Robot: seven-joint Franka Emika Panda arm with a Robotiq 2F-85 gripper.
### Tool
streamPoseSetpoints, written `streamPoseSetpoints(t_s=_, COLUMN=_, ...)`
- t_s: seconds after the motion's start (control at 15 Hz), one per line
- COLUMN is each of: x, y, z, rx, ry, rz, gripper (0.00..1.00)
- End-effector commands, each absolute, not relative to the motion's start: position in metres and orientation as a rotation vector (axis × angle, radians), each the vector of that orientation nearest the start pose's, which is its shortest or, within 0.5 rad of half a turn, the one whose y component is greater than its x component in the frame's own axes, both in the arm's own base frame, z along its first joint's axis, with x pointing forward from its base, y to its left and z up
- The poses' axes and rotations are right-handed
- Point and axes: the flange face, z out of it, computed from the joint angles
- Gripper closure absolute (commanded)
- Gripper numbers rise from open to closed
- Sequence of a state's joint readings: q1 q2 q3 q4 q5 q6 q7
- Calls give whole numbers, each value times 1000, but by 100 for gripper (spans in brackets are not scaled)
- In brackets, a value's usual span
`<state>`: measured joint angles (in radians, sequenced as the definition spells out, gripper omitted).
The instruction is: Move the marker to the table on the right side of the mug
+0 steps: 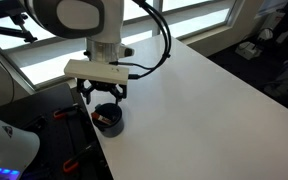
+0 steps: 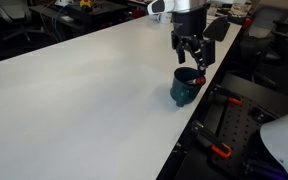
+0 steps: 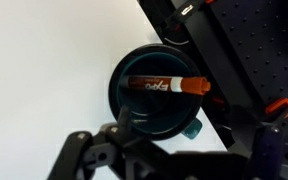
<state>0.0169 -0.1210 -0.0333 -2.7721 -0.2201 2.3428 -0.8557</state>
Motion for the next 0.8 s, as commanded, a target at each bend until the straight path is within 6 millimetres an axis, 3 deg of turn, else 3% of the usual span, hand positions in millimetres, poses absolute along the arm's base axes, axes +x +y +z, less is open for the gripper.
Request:
streamPoseSetpoints(t_s=0.0, x=342, y=-12, z=227, rx=-2665, ry=-1485, rz=609, gripper=0)
streamPoseSetpoints(t_s=0.4, x=335, y=-19, z=224, rx=-2654, ry=-1447, rz=685, gripper=0)
streamPoseSetpoints(t_s=0.73, x=335, y=-18, z=210, rx=-2573, ry=-1541, rz=673, gripper=0)
